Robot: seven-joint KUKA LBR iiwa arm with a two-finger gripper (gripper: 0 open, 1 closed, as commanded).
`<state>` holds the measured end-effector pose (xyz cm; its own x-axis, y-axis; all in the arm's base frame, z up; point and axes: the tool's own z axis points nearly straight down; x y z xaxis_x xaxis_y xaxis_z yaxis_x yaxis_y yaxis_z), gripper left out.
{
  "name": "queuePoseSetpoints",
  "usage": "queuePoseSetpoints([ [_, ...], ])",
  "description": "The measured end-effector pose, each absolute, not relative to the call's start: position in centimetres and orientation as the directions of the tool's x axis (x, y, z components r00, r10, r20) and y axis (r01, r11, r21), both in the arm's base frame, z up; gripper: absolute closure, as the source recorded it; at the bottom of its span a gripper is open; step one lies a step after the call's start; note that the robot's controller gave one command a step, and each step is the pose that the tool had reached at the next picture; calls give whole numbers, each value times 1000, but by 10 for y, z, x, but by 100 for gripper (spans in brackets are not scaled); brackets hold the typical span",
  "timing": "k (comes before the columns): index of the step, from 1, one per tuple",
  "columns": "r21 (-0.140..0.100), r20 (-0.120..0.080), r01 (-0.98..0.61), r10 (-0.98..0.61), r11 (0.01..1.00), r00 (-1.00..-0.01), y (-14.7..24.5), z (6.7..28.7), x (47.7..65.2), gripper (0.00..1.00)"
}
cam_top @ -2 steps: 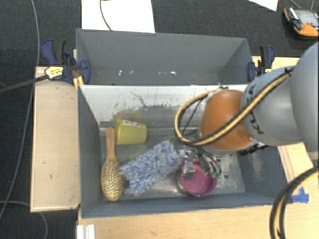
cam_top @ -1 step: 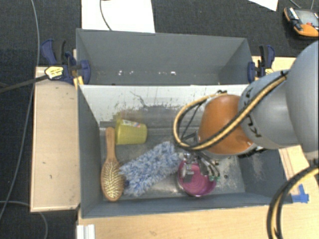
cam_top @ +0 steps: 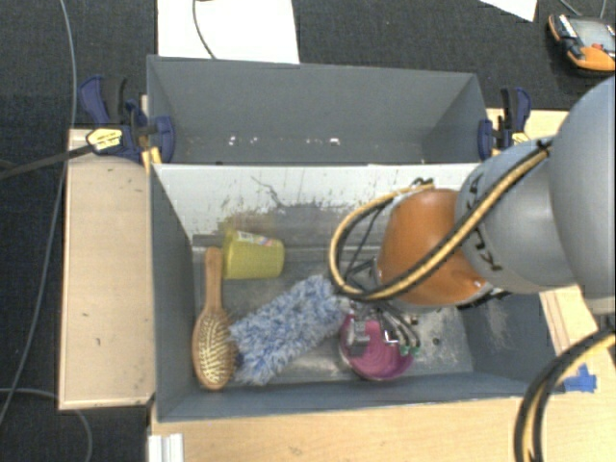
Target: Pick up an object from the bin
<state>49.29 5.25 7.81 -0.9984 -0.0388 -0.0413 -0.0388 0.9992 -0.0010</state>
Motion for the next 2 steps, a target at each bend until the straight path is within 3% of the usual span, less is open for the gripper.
queuePoseSetpoints([
  [1, -2, -40, -68, -68, 998, -997, 52, 179, 502, 100],
  [2, -1, -50, -54, -54, 999, -997, 52, 151, 503, 100],
])
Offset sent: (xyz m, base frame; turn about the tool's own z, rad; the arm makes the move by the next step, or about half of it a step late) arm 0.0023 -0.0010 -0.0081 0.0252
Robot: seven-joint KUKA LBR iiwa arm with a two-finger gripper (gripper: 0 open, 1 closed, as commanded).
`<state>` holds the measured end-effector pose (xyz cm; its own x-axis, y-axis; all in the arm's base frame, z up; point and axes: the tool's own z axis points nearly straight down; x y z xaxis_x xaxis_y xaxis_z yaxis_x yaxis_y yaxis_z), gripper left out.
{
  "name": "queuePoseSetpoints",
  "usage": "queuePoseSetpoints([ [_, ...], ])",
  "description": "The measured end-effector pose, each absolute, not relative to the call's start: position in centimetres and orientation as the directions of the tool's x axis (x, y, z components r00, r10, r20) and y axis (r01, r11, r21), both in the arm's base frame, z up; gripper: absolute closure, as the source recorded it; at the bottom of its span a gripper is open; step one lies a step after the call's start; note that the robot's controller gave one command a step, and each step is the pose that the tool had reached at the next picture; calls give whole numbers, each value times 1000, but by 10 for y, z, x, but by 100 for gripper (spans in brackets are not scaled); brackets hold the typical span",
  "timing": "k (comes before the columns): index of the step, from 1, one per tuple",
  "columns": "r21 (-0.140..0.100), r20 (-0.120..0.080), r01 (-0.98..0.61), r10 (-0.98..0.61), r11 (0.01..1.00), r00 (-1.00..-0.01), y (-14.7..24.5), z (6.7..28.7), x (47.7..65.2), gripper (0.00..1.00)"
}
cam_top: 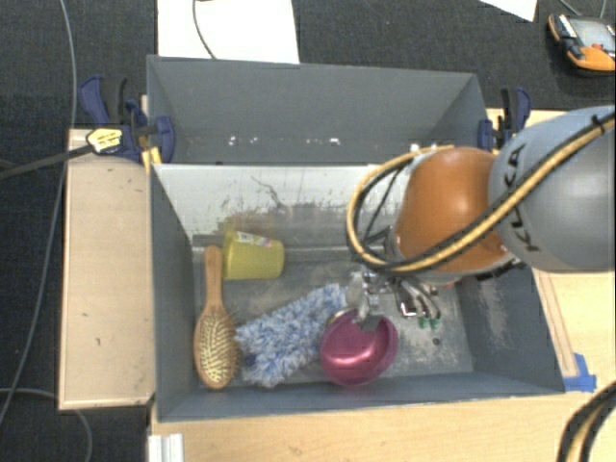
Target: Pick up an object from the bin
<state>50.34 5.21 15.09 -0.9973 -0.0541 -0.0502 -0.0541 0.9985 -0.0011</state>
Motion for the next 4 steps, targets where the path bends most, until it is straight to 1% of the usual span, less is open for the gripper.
queuePoseSetpoints([
  [1, -16, -44, -357, -358, 934, -933, 80, 197, 518, 100],
  [2, -13, -55, -262, -262, 965, -963, 106, 135, 517, 100],
  [3, -11, -50, -232, -232, 973, -971, 110, 104, 515, 100],
  [4, -7, -69, -123, -124, 992, -990, 56, 125, 500, 100],
])
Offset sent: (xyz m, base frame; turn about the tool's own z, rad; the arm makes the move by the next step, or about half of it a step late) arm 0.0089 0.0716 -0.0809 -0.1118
